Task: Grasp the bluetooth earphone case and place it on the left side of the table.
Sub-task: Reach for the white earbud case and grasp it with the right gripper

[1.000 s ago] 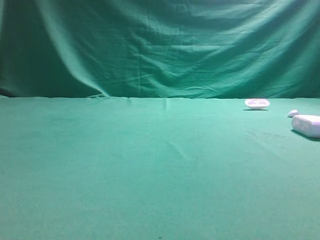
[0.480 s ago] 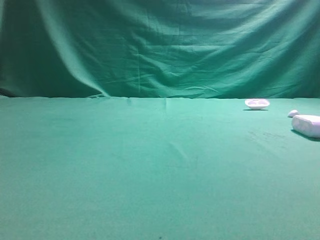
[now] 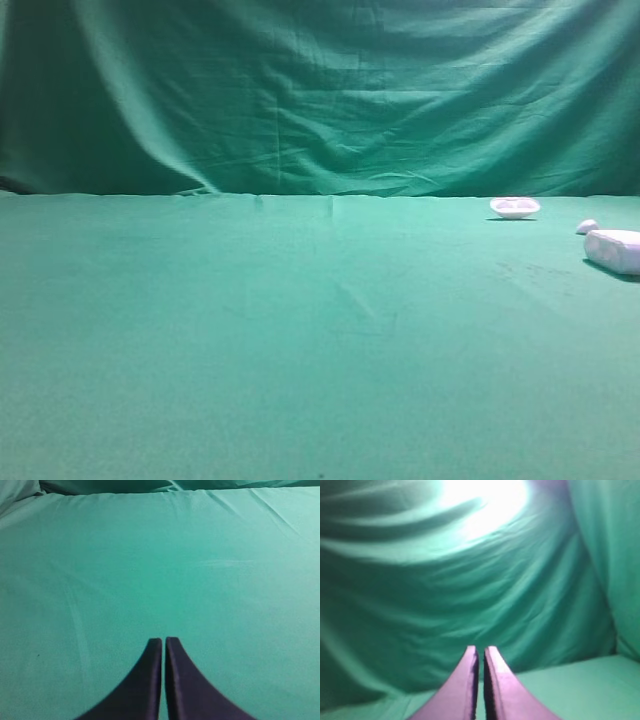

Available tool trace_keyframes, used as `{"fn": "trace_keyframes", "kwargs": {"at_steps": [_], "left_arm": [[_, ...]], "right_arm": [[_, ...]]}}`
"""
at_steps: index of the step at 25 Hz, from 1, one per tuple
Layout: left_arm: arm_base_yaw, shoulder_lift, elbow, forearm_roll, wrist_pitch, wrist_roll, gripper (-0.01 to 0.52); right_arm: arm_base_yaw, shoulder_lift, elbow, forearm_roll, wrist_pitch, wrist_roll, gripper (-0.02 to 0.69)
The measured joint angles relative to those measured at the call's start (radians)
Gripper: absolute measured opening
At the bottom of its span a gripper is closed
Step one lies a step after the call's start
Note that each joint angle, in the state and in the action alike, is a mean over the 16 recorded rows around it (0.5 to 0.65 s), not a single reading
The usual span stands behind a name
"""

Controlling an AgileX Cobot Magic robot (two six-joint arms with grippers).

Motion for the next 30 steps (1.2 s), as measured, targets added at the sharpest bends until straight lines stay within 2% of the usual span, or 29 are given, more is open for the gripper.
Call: {"fn": "trace_keyframes", "kwargs": {"at_steps": [8,14,20,24,30], "left_arm": [[0.000,0.000,0.000,0.000,0.000,0.000,0.000],[0.000,0.000,0.000,0.000,0.000,0.000,0.000],[0.000,0.000,0.000,0.000,0.000,0.000,0.000],[0.000,0.000,0.000,0.000,0.000,0.000,0.000],[0.000,0.000,0.000,0.000,0.000,0.000,0.000]], "right_arm": [[0.000,0.328,-0.204,-0.041,0.300,-0.029,0.000],[0.032,0.562,-0.306,-0.080,0.390,-0.030,0.000],[0.100,0.803,-0.431,-0.207,0.465,0.081,0.006],[0.146,0.972,-0.506,-0.321,0.486,0.181,0.071],[0.185,1.192,-0.565,-0.473,0.444,0.323,0.293]]}}
